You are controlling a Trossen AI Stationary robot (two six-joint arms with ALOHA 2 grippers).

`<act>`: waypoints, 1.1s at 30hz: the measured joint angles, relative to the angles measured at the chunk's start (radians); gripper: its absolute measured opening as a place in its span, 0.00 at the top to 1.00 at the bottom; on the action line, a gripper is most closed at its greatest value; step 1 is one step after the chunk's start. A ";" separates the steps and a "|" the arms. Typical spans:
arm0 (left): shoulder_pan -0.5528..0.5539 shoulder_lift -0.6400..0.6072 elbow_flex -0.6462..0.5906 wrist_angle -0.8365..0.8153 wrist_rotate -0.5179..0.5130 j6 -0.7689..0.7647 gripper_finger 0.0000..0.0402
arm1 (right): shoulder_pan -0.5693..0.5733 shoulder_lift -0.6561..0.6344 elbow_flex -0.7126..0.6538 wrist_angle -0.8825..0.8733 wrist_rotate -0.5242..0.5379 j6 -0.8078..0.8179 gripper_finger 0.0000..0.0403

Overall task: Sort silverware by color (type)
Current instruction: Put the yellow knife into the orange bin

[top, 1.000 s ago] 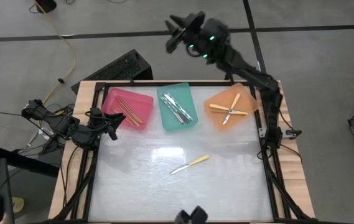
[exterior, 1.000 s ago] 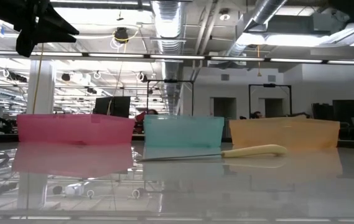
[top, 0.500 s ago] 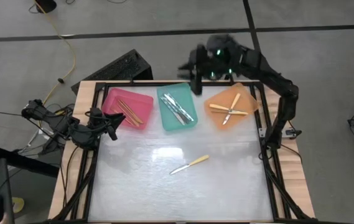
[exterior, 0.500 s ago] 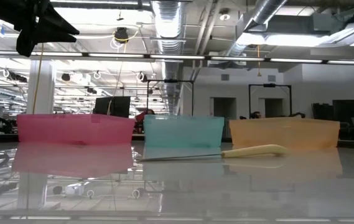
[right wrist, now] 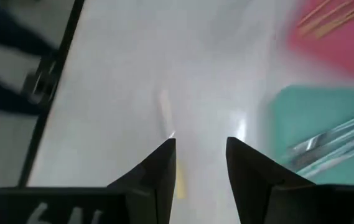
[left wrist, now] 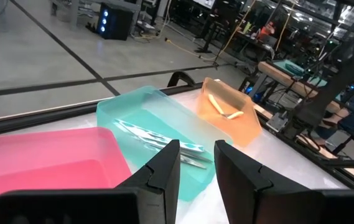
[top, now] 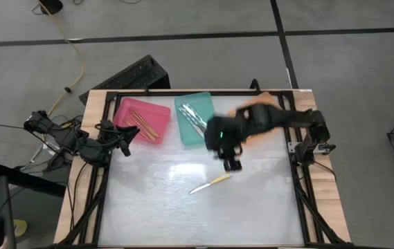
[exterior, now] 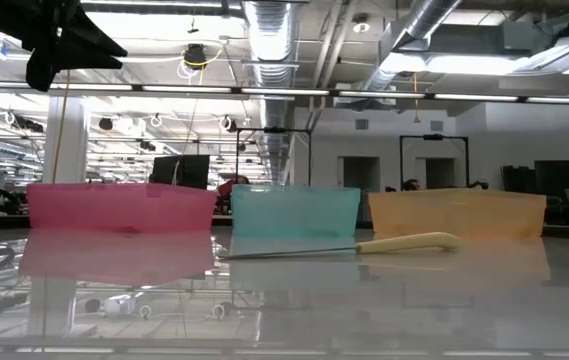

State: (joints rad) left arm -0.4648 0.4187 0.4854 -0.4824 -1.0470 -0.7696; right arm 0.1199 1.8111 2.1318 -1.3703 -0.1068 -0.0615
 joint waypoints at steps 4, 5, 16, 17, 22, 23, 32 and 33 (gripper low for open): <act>0.000 0.000 0.000 0.000 0.001 0.000 0.79 | 0.096 0.000 -0.150 0.015 0.001 0.035 0.63; 0.000 0.000 0.000 0.000 0.002 0.000 0.79 | 0.118 0.000 -0.193 0.034 0.001 0.036 0.63; 0.000 0.000 0.000 0.001 0.044 -0.002 0.79 | 0.221 -0.002 -0.656 0.535 0.000 0.127 0.63; 0.000 0.000 0.000 0.001 0.047 -0.002 0.79 | 0.224 -0.010 -0.696 0.600 0.000 0.145 0.63; 0.000 0.002 0.000 0.001 0.043 -0.003 0.79 | 0.228 -0.076 -0.861 0.867 0.006 0.244 0.63; 0.000 0.002 0.000 0.001 0.040 -0.002 0.79 | 0.227 -0.091 -0.887 0.897 0.017 0.255 0.63; 0.000 0.002 0.000 0.002 -0.002 -0.003 0.79 | 0.233 -0.221 -1.115 1.172 0.115 0.297 0.63; 0.000 0.002 0.000 0.001 -0.008 -0.003 0.79 | 0.232 -0.229 -1.149 1.229 0.115 0.304 0.63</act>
State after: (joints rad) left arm -0.4645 0.4210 0.4854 -0.4812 -1.0552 -0.7728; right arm 0.3519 1.5823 0.9827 -0.1412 0.0086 0.2426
